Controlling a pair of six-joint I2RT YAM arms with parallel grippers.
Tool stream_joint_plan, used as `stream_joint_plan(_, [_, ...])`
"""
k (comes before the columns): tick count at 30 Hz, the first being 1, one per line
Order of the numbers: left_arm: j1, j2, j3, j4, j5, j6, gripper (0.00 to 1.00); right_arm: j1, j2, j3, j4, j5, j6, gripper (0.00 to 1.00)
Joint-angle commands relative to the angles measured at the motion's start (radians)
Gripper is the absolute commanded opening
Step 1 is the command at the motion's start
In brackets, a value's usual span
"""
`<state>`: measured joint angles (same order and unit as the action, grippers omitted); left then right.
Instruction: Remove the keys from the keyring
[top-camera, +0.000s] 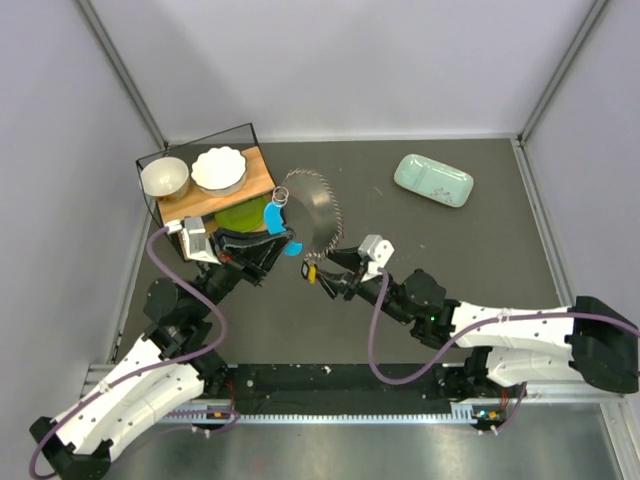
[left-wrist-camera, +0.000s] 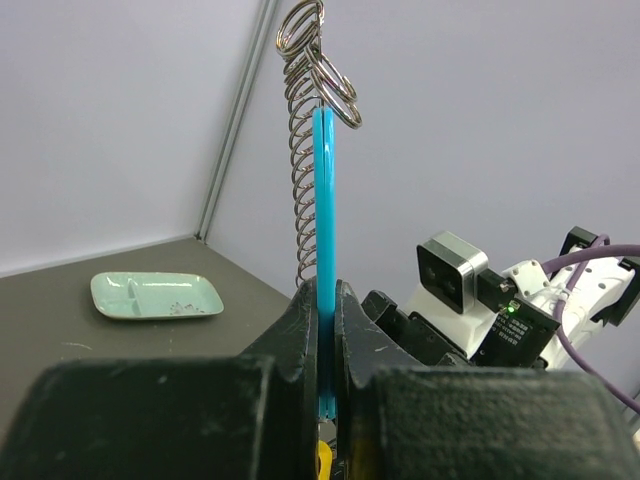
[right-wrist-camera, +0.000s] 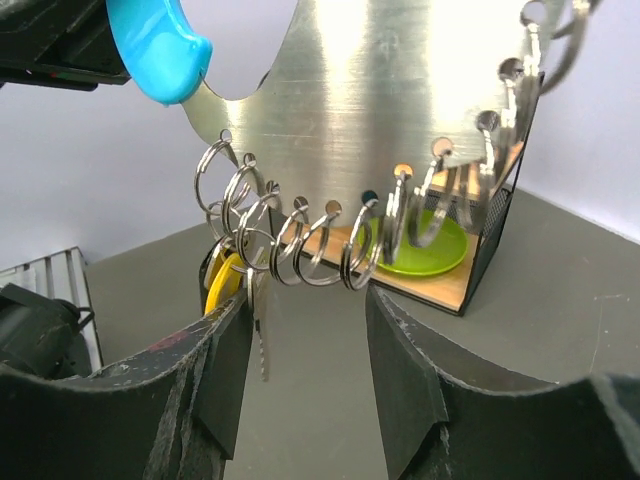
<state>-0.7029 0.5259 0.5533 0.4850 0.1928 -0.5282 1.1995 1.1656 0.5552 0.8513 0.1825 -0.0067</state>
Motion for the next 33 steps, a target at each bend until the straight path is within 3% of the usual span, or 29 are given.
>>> stream_joint_plan(1, [0.0,-0.018,0.019,0.061,-0.01,-0.001,0.0,0.018,-0.087,-0.037,0.04,0.017,0.051,0.49])
stream_joint_plan(14, [0.0,-0.014,0.026,0.069,-0.012,-0.003,0.0,0.018,-0.067,-0.051,-0.011,0.018,0.082,0.55])
stream_joint_plan(18, [0.0,-0.012,0.027,0.067,-0.013,0.002,0.0,0.026,-0.037,-0.044,-0.012,0.031,0.1,0.61])
stream_joint_plan(27, [0.002,-0.009,0.02,0.083,-0.01,-0.001,0.0,0.055,0.016,-0.008,0.006,0.158,0.053,0.56])
stream_joint_plan(33, [0.0,-0.013,0.019,0.081,-0.015,-0.001,0.0,0.055,0.029,0.025,0.015,0.158,0.034,0.54])
